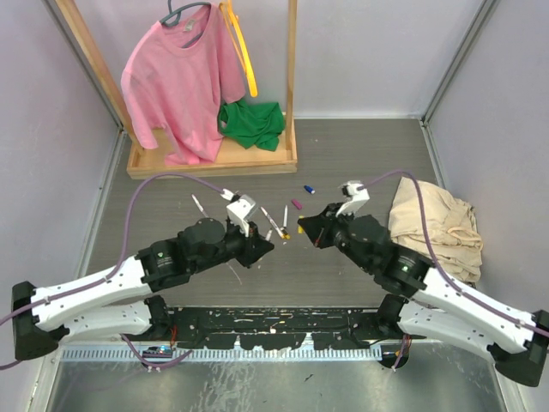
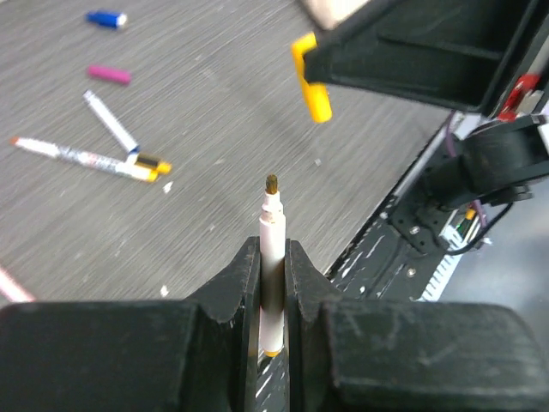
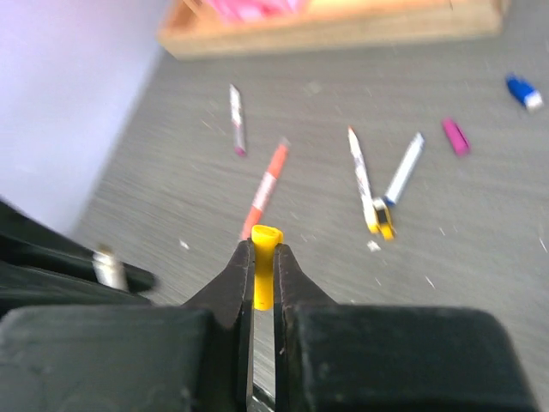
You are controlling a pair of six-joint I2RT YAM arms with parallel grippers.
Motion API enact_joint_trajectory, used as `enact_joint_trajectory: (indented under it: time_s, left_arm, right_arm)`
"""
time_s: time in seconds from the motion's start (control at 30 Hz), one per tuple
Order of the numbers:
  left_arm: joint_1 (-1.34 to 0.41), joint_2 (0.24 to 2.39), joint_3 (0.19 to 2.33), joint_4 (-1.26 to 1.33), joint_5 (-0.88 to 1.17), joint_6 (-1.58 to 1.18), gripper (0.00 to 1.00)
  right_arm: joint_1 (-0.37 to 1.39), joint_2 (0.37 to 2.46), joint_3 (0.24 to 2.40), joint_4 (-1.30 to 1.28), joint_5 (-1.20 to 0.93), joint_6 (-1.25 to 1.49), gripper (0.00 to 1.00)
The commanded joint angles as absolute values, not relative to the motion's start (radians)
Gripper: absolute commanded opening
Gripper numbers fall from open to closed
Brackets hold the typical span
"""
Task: Insert the pens into the pen caps
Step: Insert the pen cap onto the pen.
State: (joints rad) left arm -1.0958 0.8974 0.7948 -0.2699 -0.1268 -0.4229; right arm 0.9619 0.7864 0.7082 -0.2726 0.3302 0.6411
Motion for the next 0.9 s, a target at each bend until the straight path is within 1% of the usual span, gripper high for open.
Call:
enact_joint_trajectory:
  time_s: [0.0, 0.17, 0.27, 0.4, 0.73, 0.87]
  left_arm:
    - [-1.152, 0.959, 0.833, -0.026, -0.126, -0.36, 0.0]
    - [-1.157, 1.004, 0.758, 0.203, -0.079, -0.329, 0.0]
    - [-1.157, 1.021, 0.728, 0.271, -0.069, -0.326, 0.0]
    - [-1.157, 1.04, 0.725, 0.288, -0.049, -0.32, 0.0]
    - [-1.157, 1.04, 0.721, 0.291, -0.042, -0.313, 0.0]
    - [-1.157, 1.03, 0.712, 0.294, -0.047, -0.314, 0.0]
  right_arm:
    - [0.958, 0.646, 0.691, -0.022, 0.318, 0.555, 0.0]
    - [0.959, 0.549, 0.601, 0.164, 0.265, 0.519, 0.0]
    - [0.959, 0.519, 0.545, 0.28, 0.228, 0.505, 0.0]
    - [0.959, 0.525, 0.513, 0.365, 0.17, 0.484, 0.0]
    - [0.959, 0.583, 0.487, 0.461, 0.152, 0.541, 0.0]
    - [0.959, 0.592, 0.482, 0.461, 0.151, 0.558, 0.0]
